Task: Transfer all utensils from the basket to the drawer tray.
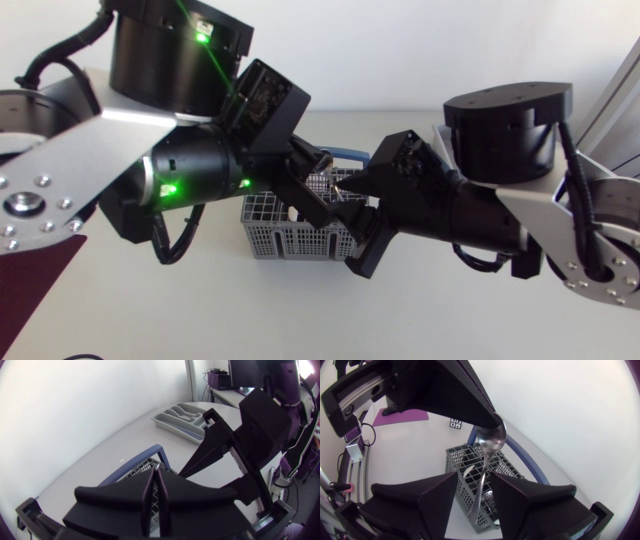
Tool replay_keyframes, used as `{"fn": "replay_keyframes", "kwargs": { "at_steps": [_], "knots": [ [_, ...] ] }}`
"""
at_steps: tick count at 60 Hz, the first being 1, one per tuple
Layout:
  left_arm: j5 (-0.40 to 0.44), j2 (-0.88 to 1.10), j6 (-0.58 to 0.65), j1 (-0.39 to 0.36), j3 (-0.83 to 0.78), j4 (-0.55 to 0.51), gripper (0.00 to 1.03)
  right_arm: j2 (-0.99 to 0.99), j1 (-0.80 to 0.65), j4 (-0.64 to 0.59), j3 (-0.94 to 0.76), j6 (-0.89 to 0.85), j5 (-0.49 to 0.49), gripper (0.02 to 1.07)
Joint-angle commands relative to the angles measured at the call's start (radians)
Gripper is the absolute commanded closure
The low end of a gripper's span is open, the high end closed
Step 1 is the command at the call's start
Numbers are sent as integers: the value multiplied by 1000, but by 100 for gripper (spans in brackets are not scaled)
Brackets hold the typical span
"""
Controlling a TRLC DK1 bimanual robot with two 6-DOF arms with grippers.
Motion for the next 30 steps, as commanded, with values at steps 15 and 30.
{"fn": "replay_keyframes", "kwargs": {
  "at_steps": [15,30],
  "knots": [
    [40,16,-37,7,35,-19,100,70,-6,39,64,29,32,86],
    [43,14,-41,10,35,-20,100,86,-28,8,77,26,15,101]
  ]
}}
